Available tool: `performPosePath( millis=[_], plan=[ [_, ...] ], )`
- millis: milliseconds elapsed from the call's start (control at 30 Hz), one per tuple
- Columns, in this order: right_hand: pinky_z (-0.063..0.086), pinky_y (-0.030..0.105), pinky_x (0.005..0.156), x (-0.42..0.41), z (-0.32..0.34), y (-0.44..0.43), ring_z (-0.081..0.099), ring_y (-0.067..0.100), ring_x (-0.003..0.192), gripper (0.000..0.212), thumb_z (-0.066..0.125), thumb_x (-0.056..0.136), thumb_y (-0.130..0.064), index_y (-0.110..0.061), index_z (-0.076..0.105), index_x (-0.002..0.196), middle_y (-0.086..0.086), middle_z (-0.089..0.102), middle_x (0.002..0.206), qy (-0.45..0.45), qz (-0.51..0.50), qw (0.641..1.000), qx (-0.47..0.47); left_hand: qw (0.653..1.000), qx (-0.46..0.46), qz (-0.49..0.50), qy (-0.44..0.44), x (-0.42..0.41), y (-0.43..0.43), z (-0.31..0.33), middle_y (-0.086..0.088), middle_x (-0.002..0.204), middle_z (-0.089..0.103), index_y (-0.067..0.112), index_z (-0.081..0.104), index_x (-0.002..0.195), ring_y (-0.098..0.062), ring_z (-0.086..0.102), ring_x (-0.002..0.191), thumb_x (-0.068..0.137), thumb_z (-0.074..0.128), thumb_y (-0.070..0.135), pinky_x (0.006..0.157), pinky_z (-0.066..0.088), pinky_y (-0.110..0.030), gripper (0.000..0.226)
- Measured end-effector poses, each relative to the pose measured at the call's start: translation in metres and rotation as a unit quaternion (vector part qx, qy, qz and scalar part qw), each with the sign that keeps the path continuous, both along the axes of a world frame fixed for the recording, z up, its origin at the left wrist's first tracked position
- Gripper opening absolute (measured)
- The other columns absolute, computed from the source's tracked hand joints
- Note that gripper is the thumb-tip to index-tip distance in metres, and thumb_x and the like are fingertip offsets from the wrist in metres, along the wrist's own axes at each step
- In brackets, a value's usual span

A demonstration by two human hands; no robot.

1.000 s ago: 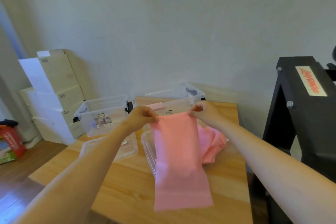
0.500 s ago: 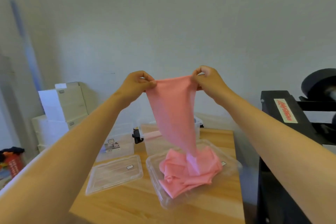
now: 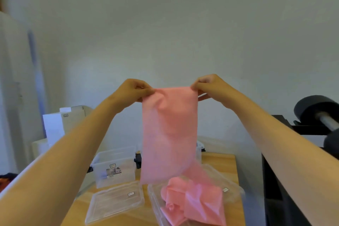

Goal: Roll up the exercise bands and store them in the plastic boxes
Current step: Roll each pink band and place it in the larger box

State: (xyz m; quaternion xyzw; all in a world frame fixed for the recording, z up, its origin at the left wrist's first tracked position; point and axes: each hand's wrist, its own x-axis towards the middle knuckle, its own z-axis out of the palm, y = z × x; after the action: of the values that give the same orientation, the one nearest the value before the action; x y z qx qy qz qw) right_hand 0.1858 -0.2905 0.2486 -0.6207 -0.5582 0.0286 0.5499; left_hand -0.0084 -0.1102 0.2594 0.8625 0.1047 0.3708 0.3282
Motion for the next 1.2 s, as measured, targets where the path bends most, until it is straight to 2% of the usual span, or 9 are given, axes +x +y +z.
performPosePath(
  millis=[233,367,467,667,767,900,1067,1133,1200],
  plan=[
    [0.056,0.034,0.085,0.009,-0.020,0.010,0.064,0.015,0.077,0.014,0.056,0.088,-0.009,-0.003,0.067,0.083,0.004,0.065,0.078,0.000,-0.002,0.998,-0.068,0.998,-0.038,-0.039,0.044,0.009,0.012,-0.023,-0.003,0.078,0.063,0.003,0.068,0.087,-0.009,0.060,0.071,0.096,0.059,0.016,0.074,0.052,-0.019,0.017],
    [0.052,0.026,0.066,0.014,-0.028,0.013,0.054,0.016,0.062,0.017,0.054,0.088,-0.011,-0.012,0.053,0.071,0.001,0.049,0.065,0.142,0.101,0.984,-0.031,0.986,-0.122,-0.099,0.053,0.013,0.014,-0.032,0.000,0.071,0.061,0.006,0.063,0.081,-0.010,0.061,0.068,0.098,0.054,0.018,0.070,0.052,-0.019,0.022],
    [0.052,0.023,0.059,0.017,-0.033,0.013,0.058,0.016,0.058,0.012,0.055,0.088,-0.010,-0.010,0.059,0.077,0.001,0.058,0.063,0.106,0.050,0.992,-0.044,0.987,-0.110,-0.090,0.079,0.015,0.016,-0.038,0.001,0.076,0.063,0.008,0.064,0.082,-0.011,0.063,0.071,0.097,0.056,0.020,0.075,0.055,-0.022,0.020],
    [0.048,0.019,0.056,0.026,-0.039,0.010,0.056,0.008,0.054,0.019,0.054,0.095,-0.016,-0.015,0.061,0.078,-0.007,0.058,0.060,0.155,0.115,0.981,-0.012,0.981,-0.153,-0.102,0.061,0.020,0.010,-0.044,0.008,0.056,0.048,0.014,0.059,0.072,-0.005,0.044,0.049,0.100,0.051,0.023,0.049,0.040,-0.013,0.030],
    [0.051,0.020,0.062,0.032,-0.043,0.014,0.060,0.009,0.061,0.016,0.055,0.095,-0.017,-0.015,0.061,0.079,-0.005,0.062,0.068,0.124,0.061,0.990,-0.023,0.977,-0.160,-0.125,0.070,0.021,0.012,-0.046,0.008,0.059,0.059,0.008,0.060,0.085,-0.005,0.056,0.054,0.098,0.054,0.014,0.059,0.050,-0.015,0.016],
    [0.053,0.026,0.065,0.041,-0.055,0.021,0.063,0.014,0.065,0.017,0.054,0.094,-0.017,-0.016,0.060,0.079,-0.001,0.061,0.072,0.119,0.048,0.990,-0.062,0.976,-0.147,-0.117,0.106,0.026,0.027,-0.055,-0.004,0.079,0.071,0.006,0.066,0.093,-0.014,0.068,0.075,0.092,0.061,0.009,0.079,0.057,-0.024,0.006],
    [0.049,0.020,0.052,0.056,-0.082,0.036,0.059,0.009,0.054,0.014,0.050,0.096,-0.013,-0.011,0.058,0.084,0.000,0.059,0.066,0.199,0.144,0.957,-0.155,0.947,-0.194,-0.141,0.213,0.036,0.039,-0.074,0.000,0.072,0.066,0.011,0.068,0.083,-0.009,0.064,0.063,0.090,0.061,0.019,0.067,0.054,-0.019,0.012],
    [0.045,0.017,0.048,0.067,-0.093,0.045,0.052,0.006,0.050,0.011,0.062,0.089,-0.019,-0.011,0.055,0.085,-0.002,0.052,0.061,0.253,0.211,0.930,-0.165,0.921,-0.244,-0.194,0.232,0.038,0.043,-0.082,0.001,0.066,0.059,0.016,0.070,0.072,-0.006,0.058,0.056,0.083,0.062,0.025,0.058,0.051,-0.016,0.016],
    [0.040,0.017,0.046,0.079,-0.102,0.056,0.044,0.007,0.051,0.026,0.075,0.076,-0.024,-0.013,0.053,0.084,-0.002,0.044,0.062,0.283,0.246,0.911,-0.169,0.905,-0.283,-0.222,0.228,0.044,0.052,-0.091,0.002,0.065,0.055,0.019,0.069,0.066,-0.005,0.055,0.054,0.089,0.062,0.021,0.055,0.050,-0.016,0.024]
  ],
)
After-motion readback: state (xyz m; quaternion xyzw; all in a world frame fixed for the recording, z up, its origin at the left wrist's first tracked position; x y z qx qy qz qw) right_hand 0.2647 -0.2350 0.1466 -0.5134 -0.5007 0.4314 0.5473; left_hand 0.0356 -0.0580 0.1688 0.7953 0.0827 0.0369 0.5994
